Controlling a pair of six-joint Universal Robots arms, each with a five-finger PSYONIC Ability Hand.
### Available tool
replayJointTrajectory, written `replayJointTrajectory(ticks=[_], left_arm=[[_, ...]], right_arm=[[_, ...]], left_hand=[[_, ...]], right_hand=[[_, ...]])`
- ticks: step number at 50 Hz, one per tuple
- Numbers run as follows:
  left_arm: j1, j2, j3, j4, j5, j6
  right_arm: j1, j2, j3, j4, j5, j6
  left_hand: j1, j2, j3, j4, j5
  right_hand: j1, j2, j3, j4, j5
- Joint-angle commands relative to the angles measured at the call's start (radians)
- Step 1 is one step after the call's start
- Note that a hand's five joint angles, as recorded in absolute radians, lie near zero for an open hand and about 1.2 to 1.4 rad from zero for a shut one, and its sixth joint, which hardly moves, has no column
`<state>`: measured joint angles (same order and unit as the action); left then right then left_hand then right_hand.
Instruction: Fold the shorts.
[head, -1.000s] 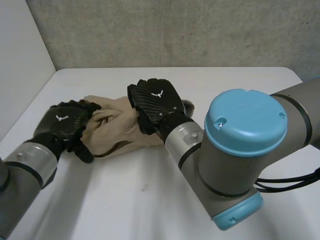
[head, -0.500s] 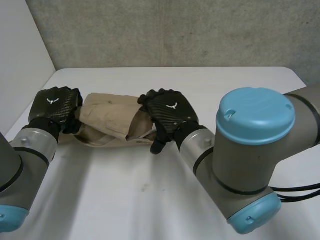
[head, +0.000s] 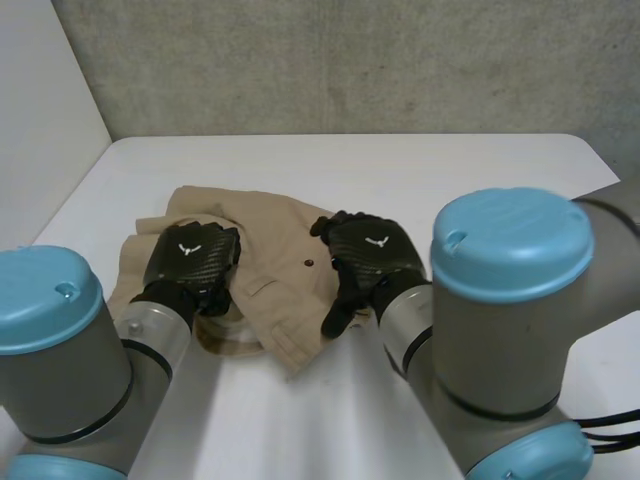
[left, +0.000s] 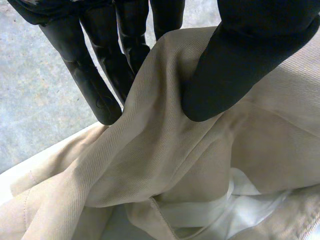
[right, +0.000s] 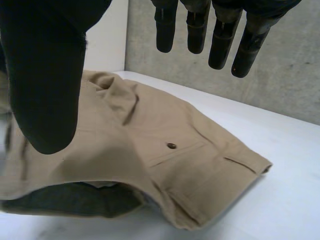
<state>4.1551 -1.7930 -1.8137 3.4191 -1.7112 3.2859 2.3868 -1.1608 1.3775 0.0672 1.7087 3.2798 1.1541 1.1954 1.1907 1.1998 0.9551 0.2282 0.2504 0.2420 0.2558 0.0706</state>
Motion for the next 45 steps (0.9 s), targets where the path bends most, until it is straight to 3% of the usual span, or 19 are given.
replayJointTrajectory(ticks=[1, 11, 14, 17, 20, 25, 26, 30, 32, 33, 36, 45], left_arm=[[-0.026, -0.034, 0.039, 0.0, -0.054, -0.006], [-0.055, -0.029, 0.036, -0.008, -0.065, -0.026], [-0.061, -0.022, 0.033, -0.015, -0.065, -0.042], [-0.066, -0.02, 0.031, -0.023, -0.067, -0.045], [-0.075, -0.014, 0.028, -0.041, -0.068, -0.042], [-0.067, 0.036, -0.001, -0.113, -0.079, -0.032], [-0.062, 0.047, -0.009, -0.129, -0.08, -0.032], [-0.017, 0.081, -0.042, -0.181, -0.08, -0.034], [0.067, 0.116, -0.085, -0.195, -0.068, -0.035], [0.068, 0.116, -0.085, -0.195, -0.068, -0.035], [0.149, 0.139, -0.137, -0.195, -0.039, -0.035], [0.238, 0.124, -0.194, -0.195, 0.05, -0.035]], right_arm=[[0.064, 0.084, -0.034, -0.021, 0.023, 0.063], [0.084, 0.216, -0.126, -0.023, 0.092, 0.089], [0.084, 0.248, -0.164, -0.023, 0.103, 0.09], [0.081, 0.248, -0.175, -0.038, 0.115, 0.096], [0.077, 0.218, -0.166, -0.11, 0.14, 0.095], [0.032, 0.125, -0.115, -0.155, 0.14, 0.038], [0.019, 0.113, -0.103, -0.156, 0.138, 0.017], [-0.061, 0.07, -0.029, -0.161, 0.098, -0.12], [-0.098, 0.05, 0.015, -0.164, 0.06, -0.19], [-0.115, 0.044, 0.041, -0.167, 0.045, -0.219], [-0.141, 0.041, 0.072, -0.176, 0.02, -0.233], [-0.181, 0.018, 0.097, -0.182, 0.0, -0.229]], left_hand=[[0.242, 0.201, 0.206, 0.196, 0.267], [0.242, 0.201, 0.206, 0.196, 0.267], [0.242, 0.201, 0.206, 0.196, 0.267], [0.242, 0.201, 0.206, 0.196, 0.267], [0.202, 0.161, 0.165, 0.156, 0.226], [-0.833, -0.874, -0.869, -0.878, -0.808], [-0.91, -0.952, -0.947, -0.956, -0.886], [-0.944, -0.985, -0.98, -0.989, -0.919], [-0.938, -0.979, -0.974, -0.983, -0.913], [-0.938, -0.979, -0.974, -0.983, -0.913], [-0.923, -0.964, -0.96, -0.969, -0.899], [-0.894, -0.935, -0.93, -0.939, -0.869]], right_hand=[[-0.02, -0.042, -0.034, -0.047, -0.037], [0.039, 0.016, 0.025, 0.011, 0.022], [0.317, 0.294, 0.303, 0.289, 0.3], [1.165, 1.143, 1.152, 1.138, 1.148], [1.168, 1.146, 1.154, 1.141, 1.151], [1.168, 1.146, 1.154, 1.141, 1.151], [1.168, 1.146, 1.154, 1.141, 1.151], [1.168, 1.146, 1.154, 1.141, 1.151], [1.168, 1.146, 1.154, 1.141, 1.151], [1.168, 1.146, 1.154, 1.141, 1.151], [1.168, 1.146, 1.154, 1.141, 1.151], [1.168, 1.146, 1.154, 1.141, 1.151]])
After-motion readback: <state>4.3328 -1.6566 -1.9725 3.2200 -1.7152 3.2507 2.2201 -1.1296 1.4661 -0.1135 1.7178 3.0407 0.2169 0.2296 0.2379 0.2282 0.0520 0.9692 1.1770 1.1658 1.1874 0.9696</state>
